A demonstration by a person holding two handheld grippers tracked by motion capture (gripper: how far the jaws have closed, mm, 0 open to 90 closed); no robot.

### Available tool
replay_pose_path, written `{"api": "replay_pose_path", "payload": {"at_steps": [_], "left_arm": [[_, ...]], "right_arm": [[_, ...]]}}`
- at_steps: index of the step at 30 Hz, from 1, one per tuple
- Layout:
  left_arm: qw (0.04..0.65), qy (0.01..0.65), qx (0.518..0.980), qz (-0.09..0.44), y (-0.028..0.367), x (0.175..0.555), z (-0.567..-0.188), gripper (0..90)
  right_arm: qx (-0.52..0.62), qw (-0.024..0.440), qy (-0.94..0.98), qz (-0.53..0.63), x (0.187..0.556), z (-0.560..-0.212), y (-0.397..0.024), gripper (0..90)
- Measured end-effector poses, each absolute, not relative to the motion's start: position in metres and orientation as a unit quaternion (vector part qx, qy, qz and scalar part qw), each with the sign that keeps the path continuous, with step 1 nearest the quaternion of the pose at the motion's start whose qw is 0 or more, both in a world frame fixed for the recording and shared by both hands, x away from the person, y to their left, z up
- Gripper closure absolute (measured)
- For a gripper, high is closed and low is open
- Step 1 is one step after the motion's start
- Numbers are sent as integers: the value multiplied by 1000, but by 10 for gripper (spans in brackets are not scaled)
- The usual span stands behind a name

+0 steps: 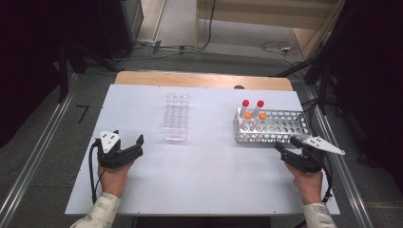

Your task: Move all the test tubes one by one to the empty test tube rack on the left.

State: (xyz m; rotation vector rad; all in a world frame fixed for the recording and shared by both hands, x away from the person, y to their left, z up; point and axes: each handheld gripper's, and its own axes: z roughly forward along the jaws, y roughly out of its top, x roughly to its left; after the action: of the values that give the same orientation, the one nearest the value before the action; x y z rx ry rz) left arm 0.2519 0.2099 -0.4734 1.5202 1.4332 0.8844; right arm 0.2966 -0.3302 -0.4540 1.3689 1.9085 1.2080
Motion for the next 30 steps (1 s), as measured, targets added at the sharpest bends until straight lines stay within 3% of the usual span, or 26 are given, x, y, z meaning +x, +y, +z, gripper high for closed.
{"api": "replay_pose_path", "payload": {"at_steps": [4,17,30], "left_arm": [[435,579,604,332,210,252,-474,147],[428,576,610,336,207,252,-475,148],[427,577,611,335,207,252,-475,149]], "right_arm": [[498,246,702,445,300,-454,-327,305],[484,248,707,452,316,-453,-311,373],[474,260,711,450,331,-455,-296,529]]}}
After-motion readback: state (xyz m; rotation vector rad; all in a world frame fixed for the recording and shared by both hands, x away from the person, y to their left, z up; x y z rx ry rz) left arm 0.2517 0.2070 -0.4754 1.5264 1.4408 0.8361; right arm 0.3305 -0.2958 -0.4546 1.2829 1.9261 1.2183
